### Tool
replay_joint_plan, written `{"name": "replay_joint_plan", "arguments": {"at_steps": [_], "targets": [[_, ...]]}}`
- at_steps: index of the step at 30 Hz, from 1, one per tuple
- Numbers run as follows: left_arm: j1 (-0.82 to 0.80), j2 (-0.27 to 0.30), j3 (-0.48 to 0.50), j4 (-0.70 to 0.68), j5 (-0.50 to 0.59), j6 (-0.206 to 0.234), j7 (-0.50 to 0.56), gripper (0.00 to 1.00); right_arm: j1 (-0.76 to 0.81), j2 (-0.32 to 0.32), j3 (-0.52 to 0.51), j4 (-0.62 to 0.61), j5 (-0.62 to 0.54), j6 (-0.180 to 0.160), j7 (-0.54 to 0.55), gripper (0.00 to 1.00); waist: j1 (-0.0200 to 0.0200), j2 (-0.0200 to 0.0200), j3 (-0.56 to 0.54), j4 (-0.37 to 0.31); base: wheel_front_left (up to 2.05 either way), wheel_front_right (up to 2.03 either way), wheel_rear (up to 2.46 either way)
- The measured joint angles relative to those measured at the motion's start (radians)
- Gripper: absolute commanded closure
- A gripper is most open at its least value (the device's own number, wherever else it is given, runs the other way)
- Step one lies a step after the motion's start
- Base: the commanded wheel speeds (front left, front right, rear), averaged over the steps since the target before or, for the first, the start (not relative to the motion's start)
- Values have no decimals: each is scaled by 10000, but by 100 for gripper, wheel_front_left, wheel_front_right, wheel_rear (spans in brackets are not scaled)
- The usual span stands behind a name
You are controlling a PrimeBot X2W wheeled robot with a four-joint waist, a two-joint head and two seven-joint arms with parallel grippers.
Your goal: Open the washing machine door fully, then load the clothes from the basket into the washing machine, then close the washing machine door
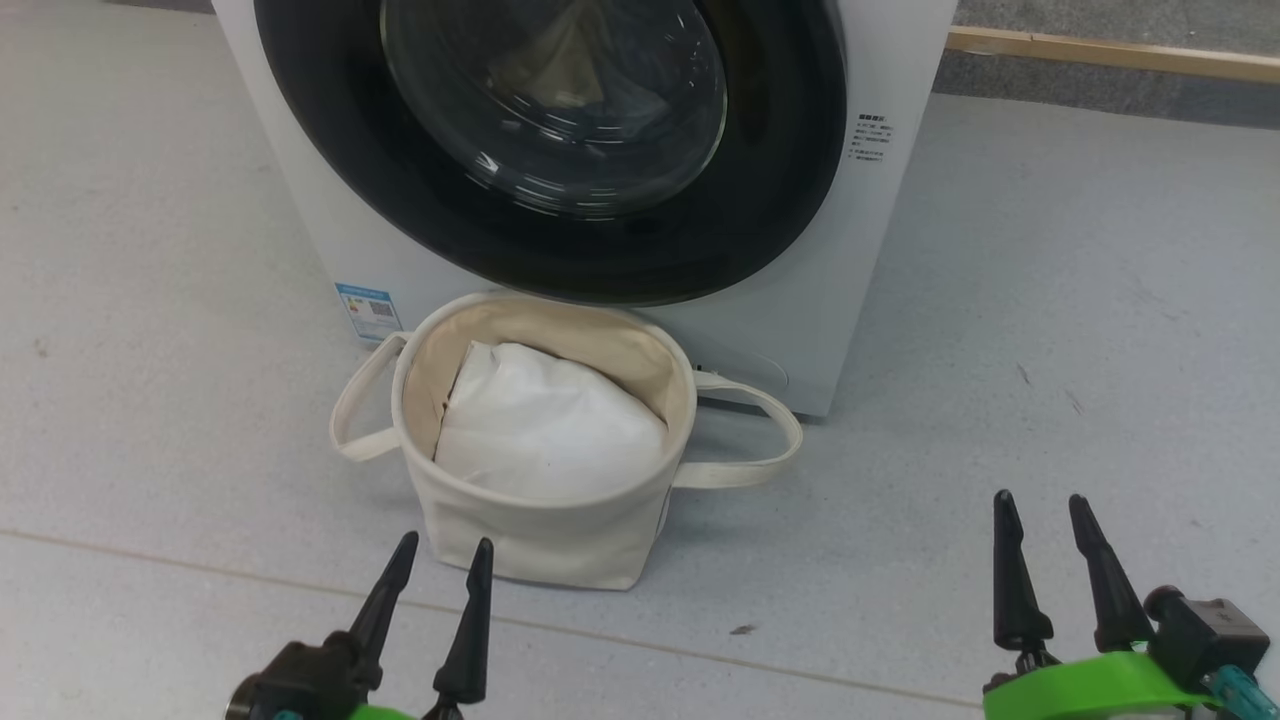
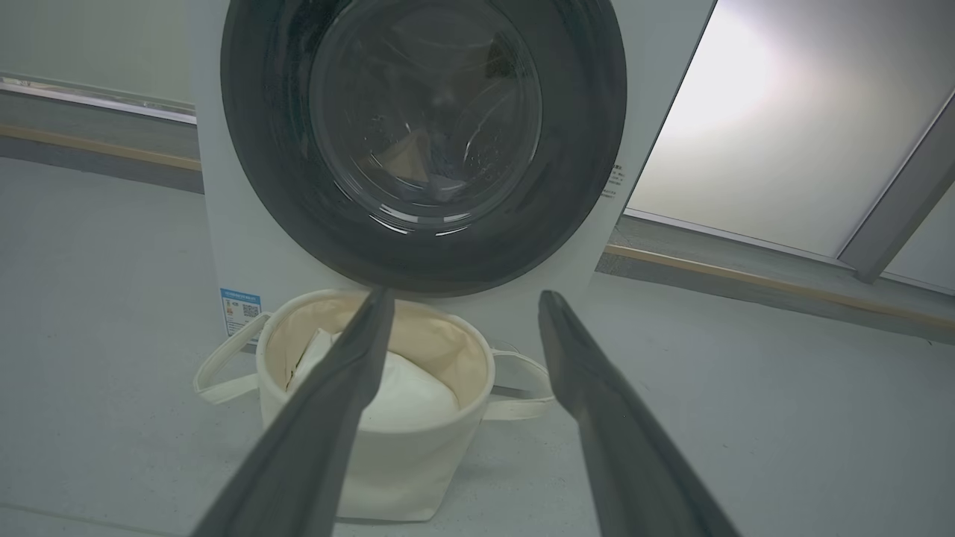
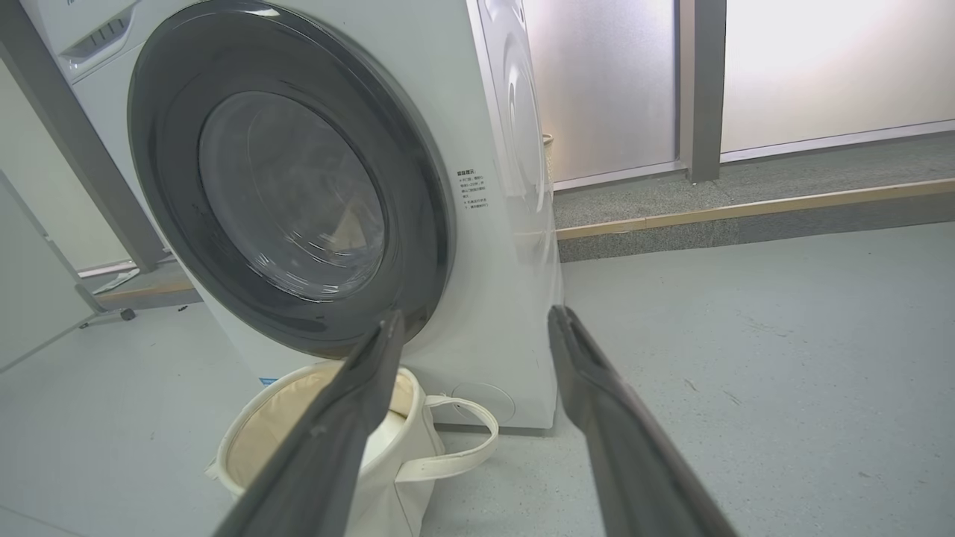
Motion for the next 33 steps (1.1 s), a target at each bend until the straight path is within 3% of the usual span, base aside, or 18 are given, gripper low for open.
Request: {"name": "replay_joint_plan", "arguments": {"at_steps": [16, 17, 22, 29, 33], "targets": [[1, 0, 21, 79, 6, -15, 0, 0, 0, 0, 13, -46, -2, 0, 0, 0, 0, 0, -73, -1, 0, 0, 0], [4, -8, 13, 180, 25, -12, 4, 100, 3, 2, 21, 33, -2, 0, 0, 100, 0, 0, -75, -1, 0, 0, 0], [337, -56, -8, 963, -10, -12, 40, 100, 237, 6, 75, 848, 13, 0, 15, 100, 0, 0, -76, -5, 0, 0, 0], [416, -56, 19, 993, -671, -15, 178, 100, 297, 6, 71, 911, 669, 0, 121, 100, 24, 0, -102, -52, 0, 0, 0], [416, -52, 46, 993, -1126, -25, 301, 100, 291, 4, 67, 917, 1135, 0, 234, 100, 5, 0, -86, -81, 0, 0, 0]]}}
